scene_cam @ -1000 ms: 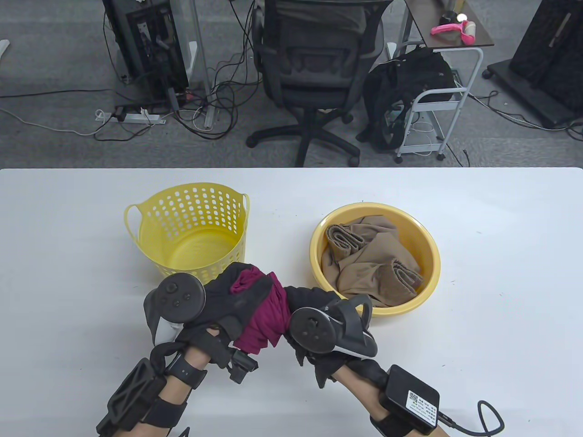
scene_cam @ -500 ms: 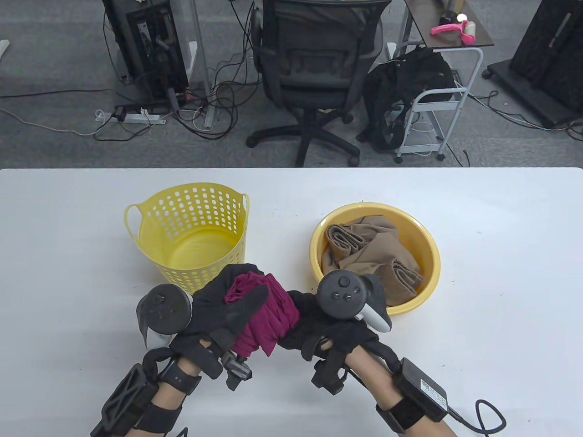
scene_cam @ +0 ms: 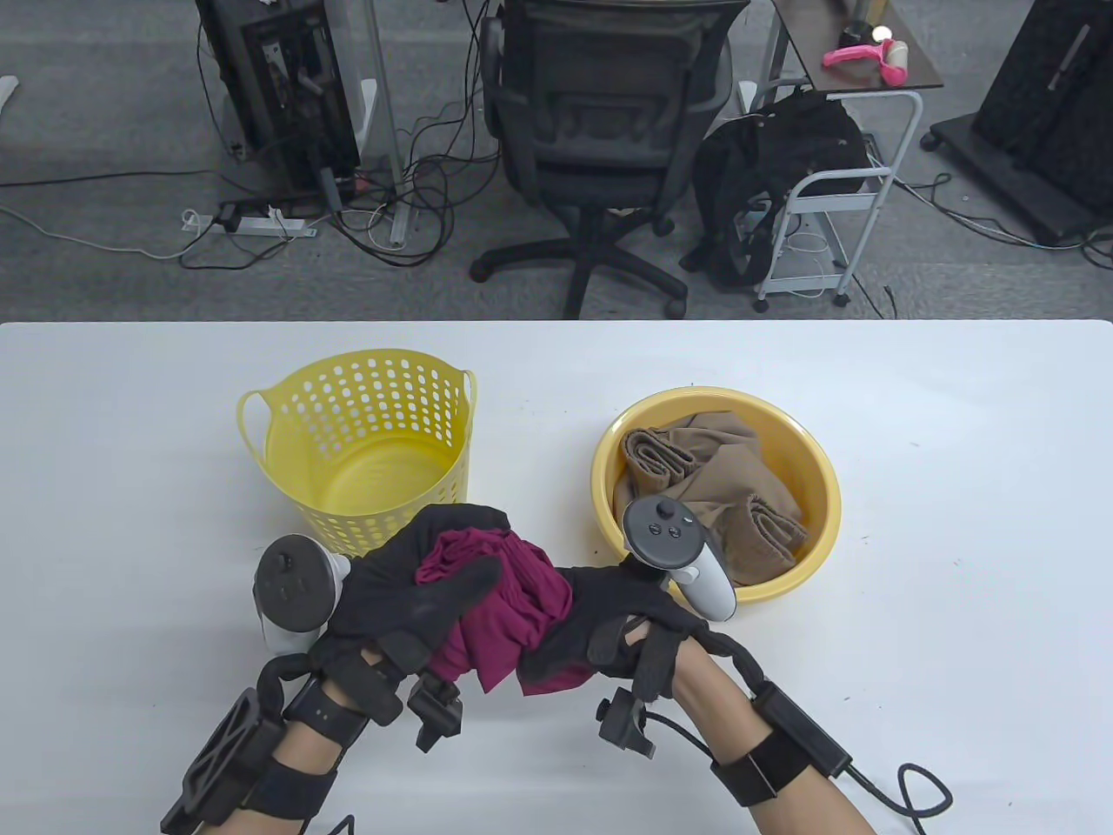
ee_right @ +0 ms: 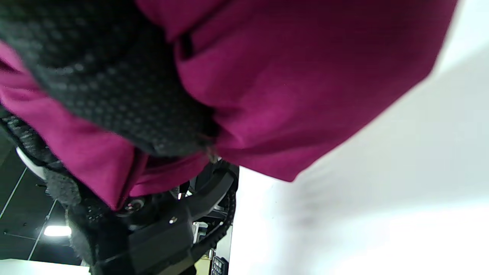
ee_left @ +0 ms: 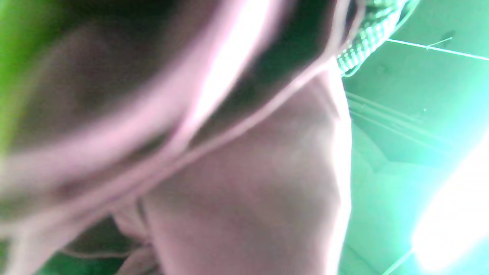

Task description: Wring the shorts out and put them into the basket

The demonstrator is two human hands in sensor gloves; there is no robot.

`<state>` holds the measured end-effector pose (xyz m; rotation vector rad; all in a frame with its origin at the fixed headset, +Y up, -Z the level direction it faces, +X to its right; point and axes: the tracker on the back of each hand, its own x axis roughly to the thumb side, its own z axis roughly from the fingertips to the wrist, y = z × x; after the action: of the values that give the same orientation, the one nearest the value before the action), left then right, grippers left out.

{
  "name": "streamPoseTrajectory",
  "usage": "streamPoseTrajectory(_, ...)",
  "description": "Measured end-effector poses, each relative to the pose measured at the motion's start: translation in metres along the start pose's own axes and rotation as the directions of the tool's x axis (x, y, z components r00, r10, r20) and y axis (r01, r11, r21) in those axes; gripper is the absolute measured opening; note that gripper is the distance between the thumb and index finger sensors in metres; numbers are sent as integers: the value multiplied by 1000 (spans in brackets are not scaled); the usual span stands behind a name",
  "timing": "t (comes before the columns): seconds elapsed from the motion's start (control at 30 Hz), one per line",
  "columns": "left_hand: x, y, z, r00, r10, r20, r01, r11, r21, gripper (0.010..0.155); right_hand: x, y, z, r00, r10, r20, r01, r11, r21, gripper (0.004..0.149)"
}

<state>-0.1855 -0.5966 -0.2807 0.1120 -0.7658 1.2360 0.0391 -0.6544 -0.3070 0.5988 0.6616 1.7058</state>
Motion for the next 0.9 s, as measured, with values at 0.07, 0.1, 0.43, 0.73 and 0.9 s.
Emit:
streamPoseTrajectory(0.07,0,0,0,1000,-1,0,1,1000,1,51,0,0,0,1000,-3,1,3,1000,7,67)
streamPoseTrajectory(0.1,0,0,0,1000,0,1,0,1000,-1,51,0,0,0,1000,-3,0,3,1000,7,67)
streamPoseTrajectory(0.43,0,-1,-1,1000,-8,-10,8,1000,-4,51,0,0,3,1000,27,-11,-27,1000,-7,72)
streamPoseTrajectory(0.73,8,3,-3,990,-136,-21,137,990,25,50,6,-1,16,989,148,18,-145,983,-113,91)
streamPoseTrajectory(0.9,12,6,-3,976,-216,-29,217,976,22,50,10,-1,25,955,295,18,-287,940,-182,93)
